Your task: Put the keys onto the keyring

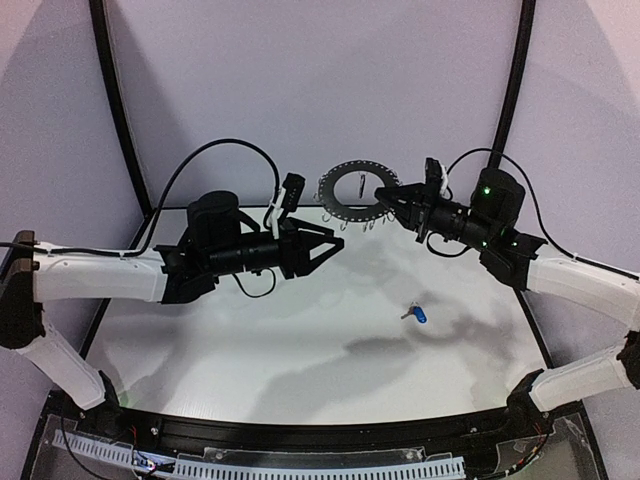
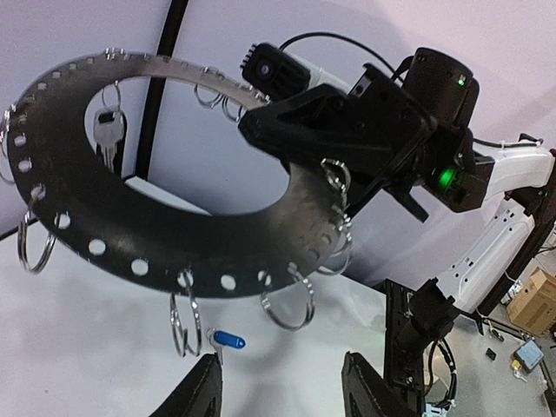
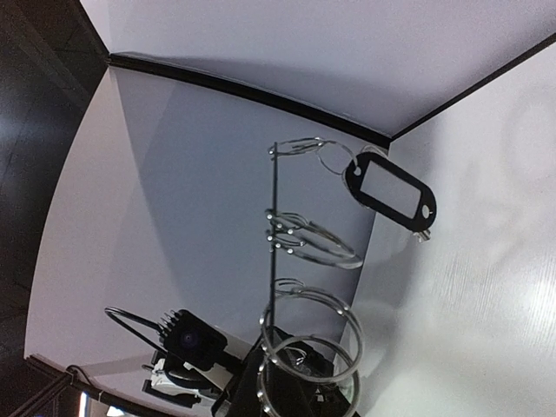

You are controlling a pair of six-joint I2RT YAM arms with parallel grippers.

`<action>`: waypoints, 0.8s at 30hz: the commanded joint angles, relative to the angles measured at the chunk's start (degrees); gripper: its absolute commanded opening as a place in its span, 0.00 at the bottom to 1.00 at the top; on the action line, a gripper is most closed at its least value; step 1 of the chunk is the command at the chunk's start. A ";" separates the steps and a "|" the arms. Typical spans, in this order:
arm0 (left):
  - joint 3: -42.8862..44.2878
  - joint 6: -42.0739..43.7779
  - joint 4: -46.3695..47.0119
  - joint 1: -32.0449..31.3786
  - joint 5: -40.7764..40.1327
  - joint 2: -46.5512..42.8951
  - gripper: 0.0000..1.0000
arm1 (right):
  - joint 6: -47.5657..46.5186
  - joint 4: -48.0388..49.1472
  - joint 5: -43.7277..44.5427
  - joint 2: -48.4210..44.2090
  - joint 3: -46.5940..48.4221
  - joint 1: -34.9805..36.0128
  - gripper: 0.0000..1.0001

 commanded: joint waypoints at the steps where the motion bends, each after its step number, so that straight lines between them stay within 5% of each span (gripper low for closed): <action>1: -1.94 2.07 4.99 -0.37 -1.76 -1.32 0.47 | -0.05 4.27 0.45 -1.92 -1.01 0.51 0.00; 14: -7.79 8.70 -0.80 -0.36 -12.59 -10.41 0.48 | -3.00 1.06 -0.81 -4.10 -0.93 0.48 0.00; 24: -6.59 10.90 -0.95 -0.35 -10.12 -9.77 0.48 | -3.44 2.20 -4.46 -3.28 -0.30 0.48 0.00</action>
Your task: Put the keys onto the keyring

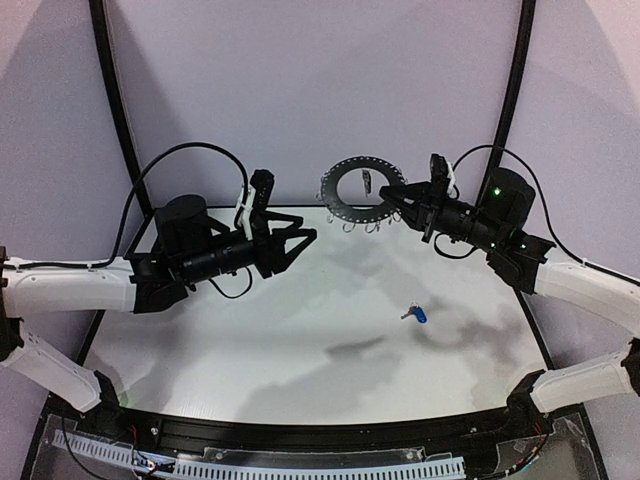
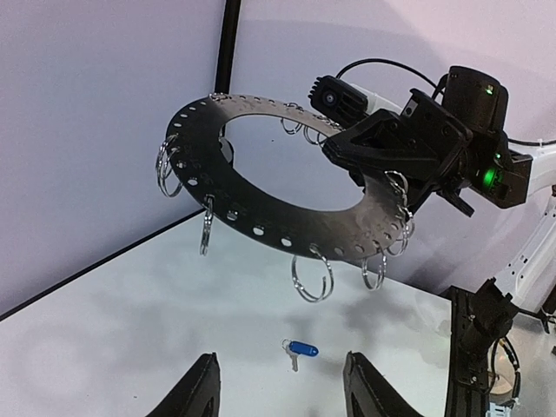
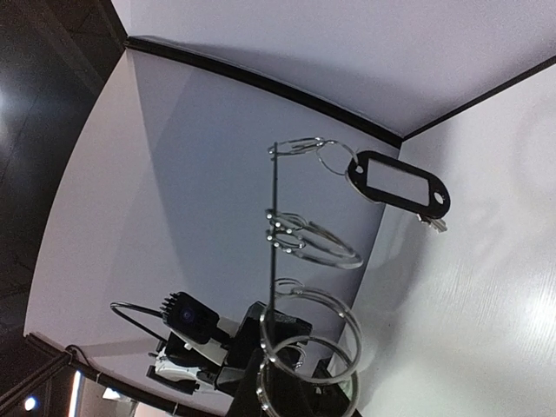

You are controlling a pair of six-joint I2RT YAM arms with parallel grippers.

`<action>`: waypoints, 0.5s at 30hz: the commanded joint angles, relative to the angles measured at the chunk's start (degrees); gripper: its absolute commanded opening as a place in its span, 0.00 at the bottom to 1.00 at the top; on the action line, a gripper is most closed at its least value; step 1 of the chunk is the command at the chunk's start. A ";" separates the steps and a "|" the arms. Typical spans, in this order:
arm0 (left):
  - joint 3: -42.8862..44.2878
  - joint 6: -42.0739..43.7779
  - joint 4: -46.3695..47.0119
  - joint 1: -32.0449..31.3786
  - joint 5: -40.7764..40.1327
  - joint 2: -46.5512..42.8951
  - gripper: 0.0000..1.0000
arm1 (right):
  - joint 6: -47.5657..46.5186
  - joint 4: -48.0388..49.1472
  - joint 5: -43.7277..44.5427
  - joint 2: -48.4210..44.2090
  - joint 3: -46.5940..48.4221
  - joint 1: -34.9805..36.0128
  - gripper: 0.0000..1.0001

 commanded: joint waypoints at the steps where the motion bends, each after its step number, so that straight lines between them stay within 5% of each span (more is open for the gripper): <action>1: 0.08 2.03 -0.47 -0.09 0.25 -0.28 0.48 | -2.66 2.53 -5.10 0.04 1.14 0.48 0.00; 8: -2.80 6.20 -10.02 -0.08 2.95 -9.41 0.56 | -32.30 -32.63 -16.33 -0.18 15.14 0.18 0.00; 15: -7.49 11.94 -19.86 -0.14 12.31 -20.33 0.60 | -39.13 -35.78 -30.80 0.01 18.98 -0.07 0.00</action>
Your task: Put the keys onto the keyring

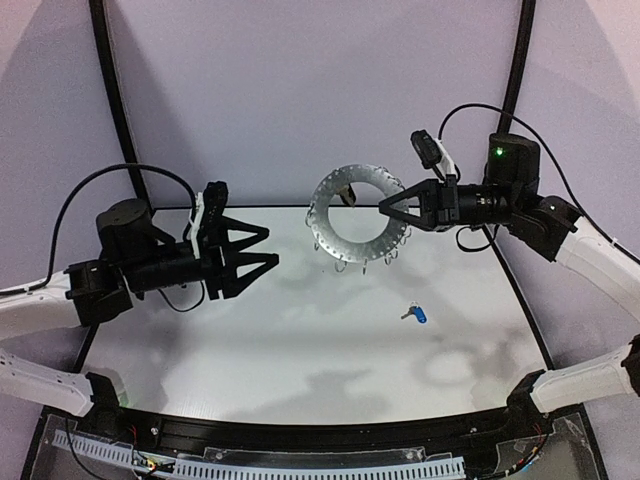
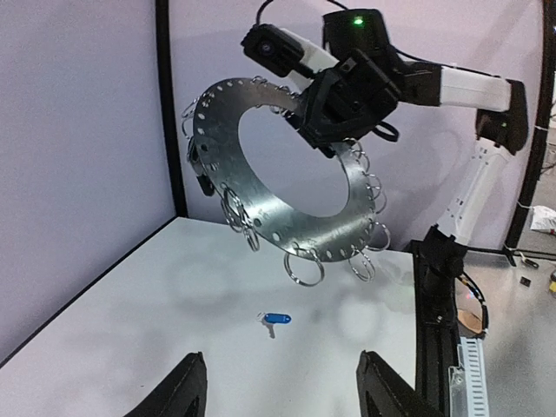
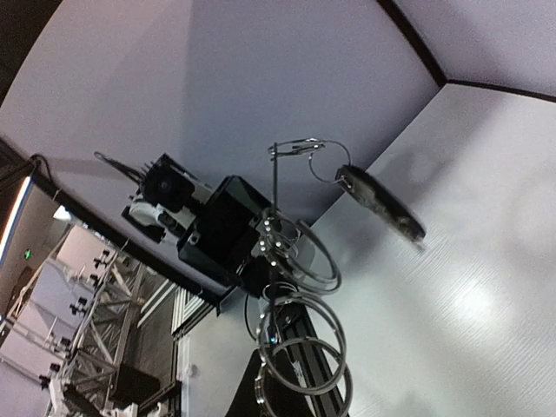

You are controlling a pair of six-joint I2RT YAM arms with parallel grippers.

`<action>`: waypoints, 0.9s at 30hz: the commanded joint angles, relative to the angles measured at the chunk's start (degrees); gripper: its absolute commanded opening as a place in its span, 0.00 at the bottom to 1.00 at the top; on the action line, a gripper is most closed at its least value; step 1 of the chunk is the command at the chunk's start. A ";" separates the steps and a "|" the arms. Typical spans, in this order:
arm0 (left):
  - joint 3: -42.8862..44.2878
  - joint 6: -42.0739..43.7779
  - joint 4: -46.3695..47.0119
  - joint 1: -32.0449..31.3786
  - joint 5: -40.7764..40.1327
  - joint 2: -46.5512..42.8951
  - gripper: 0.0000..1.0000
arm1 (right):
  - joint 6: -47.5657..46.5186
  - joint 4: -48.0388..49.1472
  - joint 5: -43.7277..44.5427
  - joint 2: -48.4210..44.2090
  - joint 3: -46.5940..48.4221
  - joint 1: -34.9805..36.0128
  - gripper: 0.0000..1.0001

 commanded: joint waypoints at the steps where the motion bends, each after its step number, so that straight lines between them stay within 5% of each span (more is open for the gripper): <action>1: -2.82 3.48 -6.09 -0.11 5.45 -4.06 0.60 | -7.55 -5.44 -10.20 0.46 2.70 -0.12 0.00; 12: 1.41 1.00 1.67 -0.14 16.29 4.44 0.57 | -2.20 2.90 -12.32 1.26 1.27 0.00 0.00; 27: 3.42 -7.81 16.58 -0.15 13.64 10.69 0.48 | 3.67 5.73 -3.38 1.81 -0.80 0.00 0.00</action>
